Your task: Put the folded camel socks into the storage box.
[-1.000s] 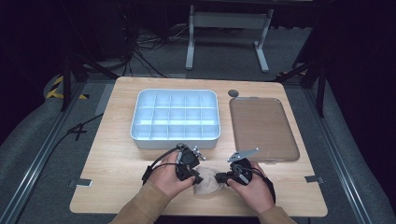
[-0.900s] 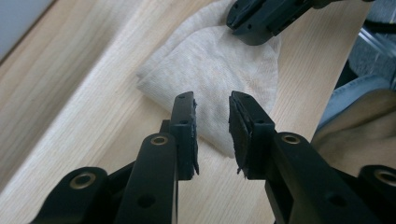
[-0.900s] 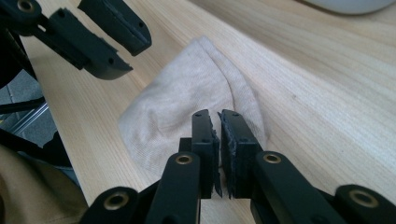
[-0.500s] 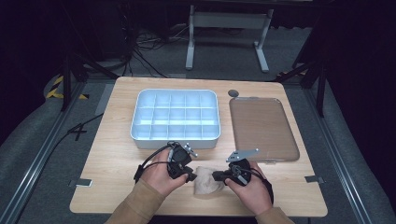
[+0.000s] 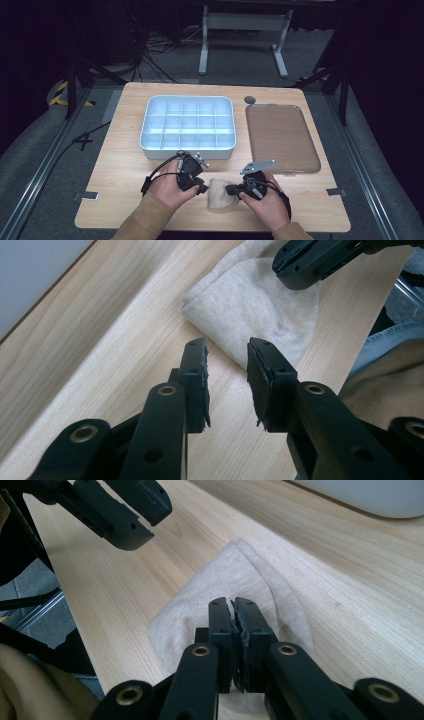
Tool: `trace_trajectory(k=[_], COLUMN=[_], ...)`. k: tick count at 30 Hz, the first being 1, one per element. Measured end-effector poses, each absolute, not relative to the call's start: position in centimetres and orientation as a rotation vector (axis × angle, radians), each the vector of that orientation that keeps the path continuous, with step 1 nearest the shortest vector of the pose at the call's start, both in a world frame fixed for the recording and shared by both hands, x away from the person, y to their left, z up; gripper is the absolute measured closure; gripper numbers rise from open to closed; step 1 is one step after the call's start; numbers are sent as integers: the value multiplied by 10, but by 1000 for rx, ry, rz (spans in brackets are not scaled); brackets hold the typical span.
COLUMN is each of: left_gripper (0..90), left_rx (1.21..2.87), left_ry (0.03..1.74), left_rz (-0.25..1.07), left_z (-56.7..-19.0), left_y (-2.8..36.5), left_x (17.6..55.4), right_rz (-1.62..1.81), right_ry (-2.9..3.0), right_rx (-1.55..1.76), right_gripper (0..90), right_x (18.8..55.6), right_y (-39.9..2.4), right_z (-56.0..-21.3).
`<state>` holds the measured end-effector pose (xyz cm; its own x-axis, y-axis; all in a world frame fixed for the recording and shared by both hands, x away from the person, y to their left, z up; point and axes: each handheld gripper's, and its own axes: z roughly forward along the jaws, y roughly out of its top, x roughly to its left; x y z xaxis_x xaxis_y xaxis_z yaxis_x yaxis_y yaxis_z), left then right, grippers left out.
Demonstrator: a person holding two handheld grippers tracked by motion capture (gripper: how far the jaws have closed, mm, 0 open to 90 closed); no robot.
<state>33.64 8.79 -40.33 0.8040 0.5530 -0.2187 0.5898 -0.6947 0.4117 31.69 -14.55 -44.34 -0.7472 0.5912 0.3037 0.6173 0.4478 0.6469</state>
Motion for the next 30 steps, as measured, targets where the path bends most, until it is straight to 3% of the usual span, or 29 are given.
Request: trace_trajectory(k=[20, 30], left_gripper=[714, 842], left_rx=[2556, 2655], left_ry=[905, 819], left_rz=[-106, -87], left_z=[-417, -435], left_y=[92, 73], left_x=[338, 336], right_rz=[-1088, -1076], right_ry=[-2652, -2660], right_rx=[-1116, -1094], right_gripper=[883, 895], right_x=[328, 328], right_y=[-136, -136], right_z=[-462, -462])
